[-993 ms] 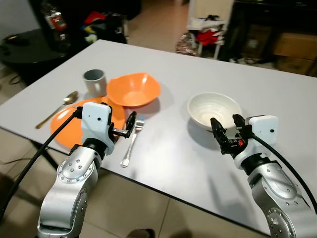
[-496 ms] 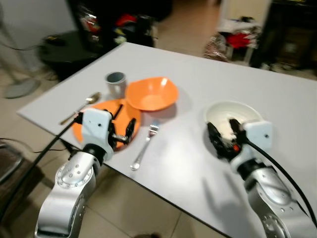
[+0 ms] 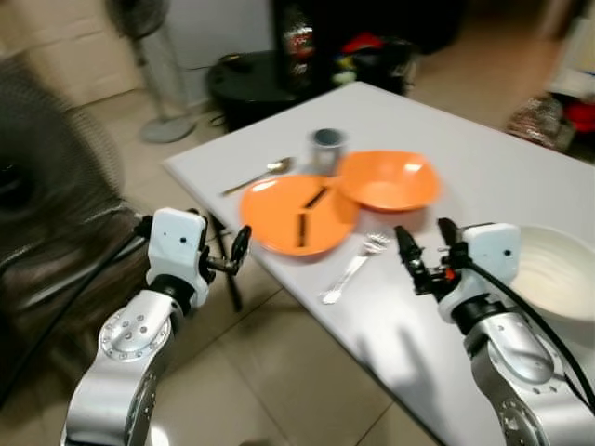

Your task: Setting the table

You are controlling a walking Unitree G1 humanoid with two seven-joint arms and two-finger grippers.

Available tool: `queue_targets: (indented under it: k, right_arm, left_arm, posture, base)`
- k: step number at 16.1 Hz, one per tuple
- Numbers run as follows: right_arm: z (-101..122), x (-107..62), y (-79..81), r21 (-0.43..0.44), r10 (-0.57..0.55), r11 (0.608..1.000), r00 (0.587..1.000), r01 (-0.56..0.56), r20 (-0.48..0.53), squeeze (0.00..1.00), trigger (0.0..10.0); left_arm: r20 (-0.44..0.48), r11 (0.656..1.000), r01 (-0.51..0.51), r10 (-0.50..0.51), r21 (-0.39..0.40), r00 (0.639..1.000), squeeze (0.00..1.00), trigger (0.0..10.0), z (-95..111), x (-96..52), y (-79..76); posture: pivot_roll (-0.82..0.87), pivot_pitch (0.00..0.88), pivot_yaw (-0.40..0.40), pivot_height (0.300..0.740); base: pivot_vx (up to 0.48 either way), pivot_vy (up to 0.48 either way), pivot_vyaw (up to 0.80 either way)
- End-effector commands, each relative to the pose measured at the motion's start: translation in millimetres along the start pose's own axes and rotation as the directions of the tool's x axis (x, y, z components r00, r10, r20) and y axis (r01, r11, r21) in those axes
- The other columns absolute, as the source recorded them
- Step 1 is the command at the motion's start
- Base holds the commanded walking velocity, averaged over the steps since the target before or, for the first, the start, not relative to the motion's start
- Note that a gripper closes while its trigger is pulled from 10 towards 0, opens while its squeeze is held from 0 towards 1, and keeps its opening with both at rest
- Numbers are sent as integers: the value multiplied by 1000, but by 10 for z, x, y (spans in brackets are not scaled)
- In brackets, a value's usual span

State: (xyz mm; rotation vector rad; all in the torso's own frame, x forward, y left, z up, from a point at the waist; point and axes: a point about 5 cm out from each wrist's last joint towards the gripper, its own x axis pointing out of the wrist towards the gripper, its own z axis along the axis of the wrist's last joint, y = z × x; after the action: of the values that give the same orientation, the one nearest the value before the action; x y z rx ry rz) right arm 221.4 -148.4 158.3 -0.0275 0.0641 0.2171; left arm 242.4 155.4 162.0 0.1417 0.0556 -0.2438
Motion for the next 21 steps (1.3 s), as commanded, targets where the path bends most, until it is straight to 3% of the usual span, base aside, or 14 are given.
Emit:
queue_targets:
  k: [1, 8, 12, 16, 18, 21]
  right_arm:
    - [19, 13, 65, -2, 36, 999, 999, -36, 7, 0, 10000]
    - [-59, 53, 95, 66, 51, 997, 999, -50, -15, 0, 10000]
    - [-87, 25, 80, 121, -7, 993, 1000, 9, -12, 0, 10000]
    - [-139, 18, 14, 143, -75, 987, 997, 79, -32, 0, 10000]
    - [-202, 72, -40, 82, -103, 991, 992, 109, -73, 0, 10000]
    - [-137, 126, -26, 67, -76, 995, 996, 80, -55, 0, 10000]
  left_arm:
    - [-19, 1000, 7, -7, 11, 1000, 0, 10000, -44, -13, 3]
    - [-9, 1000, -8, 8, -3, 1000, 0, 10000, -13, -11, 14]
    - [24, 998, 1, -3, 71, 1000, 0, 10000, 58, 43, 59]
    - [-7, 998, -36, 37, 55, 999, 0, 10000, -8, 82, 118]
    - [1, 996, -62, 62, 59, 998, 0, 10000, -18, 120, 112]
    - [37, 998, -55, 54, 26, 998, 0, 10000, 25, 131, 100]
  posture:
    - [68, 0, 15, 740]
    - [96, 0, 9, 740]
    - [73, 0, 46, 740]
    - [65, 0, 56, 740]
    - [66, 0, 53, 740]
    - [64, 0, 21, 740]
  base:
    - [0, 0, 800]
    - [0, 0, 800]
    - [0, 0, 800]
    - [0, 0, 800]
    - [0, 0, 681]
    - [0, 87, 0]
